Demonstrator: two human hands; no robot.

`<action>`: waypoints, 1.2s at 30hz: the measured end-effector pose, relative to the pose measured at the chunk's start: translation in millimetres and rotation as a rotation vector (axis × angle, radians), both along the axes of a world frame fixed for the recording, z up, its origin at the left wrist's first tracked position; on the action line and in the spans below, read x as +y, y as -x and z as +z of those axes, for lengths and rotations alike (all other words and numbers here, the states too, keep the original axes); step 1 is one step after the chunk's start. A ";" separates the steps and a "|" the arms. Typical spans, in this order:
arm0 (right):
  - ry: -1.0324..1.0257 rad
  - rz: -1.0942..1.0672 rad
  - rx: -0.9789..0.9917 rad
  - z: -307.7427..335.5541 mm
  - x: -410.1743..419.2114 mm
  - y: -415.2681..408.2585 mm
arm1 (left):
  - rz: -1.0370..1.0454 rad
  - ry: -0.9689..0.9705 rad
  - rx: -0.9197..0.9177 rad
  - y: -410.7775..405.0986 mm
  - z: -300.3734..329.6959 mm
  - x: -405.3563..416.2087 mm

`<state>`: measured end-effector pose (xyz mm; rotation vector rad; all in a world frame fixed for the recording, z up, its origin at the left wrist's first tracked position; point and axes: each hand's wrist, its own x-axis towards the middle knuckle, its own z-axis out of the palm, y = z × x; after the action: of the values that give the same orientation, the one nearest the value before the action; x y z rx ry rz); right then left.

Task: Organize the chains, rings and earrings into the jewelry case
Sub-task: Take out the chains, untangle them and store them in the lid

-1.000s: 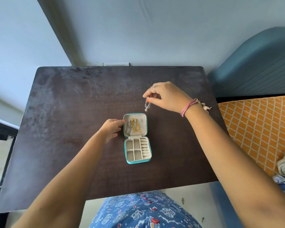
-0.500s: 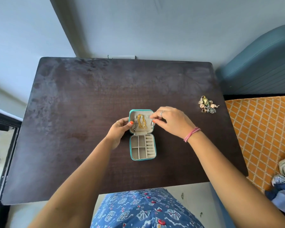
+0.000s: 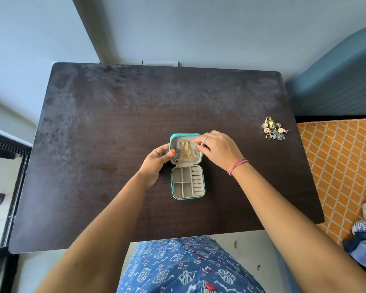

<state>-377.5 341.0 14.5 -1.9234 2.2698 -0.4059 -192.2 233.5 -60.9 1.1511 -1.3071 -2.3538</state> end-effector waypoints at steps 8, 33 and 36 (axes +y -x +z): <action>0.195 -0.006 0.212 -17.9 -7.7 0.9 | 0.000 -0.024 0.019 0.3 -3.3 -0.5; 0.452 -0.247 0.319 -46.9 -1.8 -15.1 | 0.002 -0.004 0.025 1.2 -0.2 2.1; 0.432 -0.248 0.336 -43.9 -3.1 -11.7 | 0.004 -0.001 0.019 1.7 0.9 1.6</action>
<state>-365.7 337.9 -29.4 -2.0263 2.8505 -0.6998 -194.0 235.1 -60.1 1.1273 -1.2960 -2.3565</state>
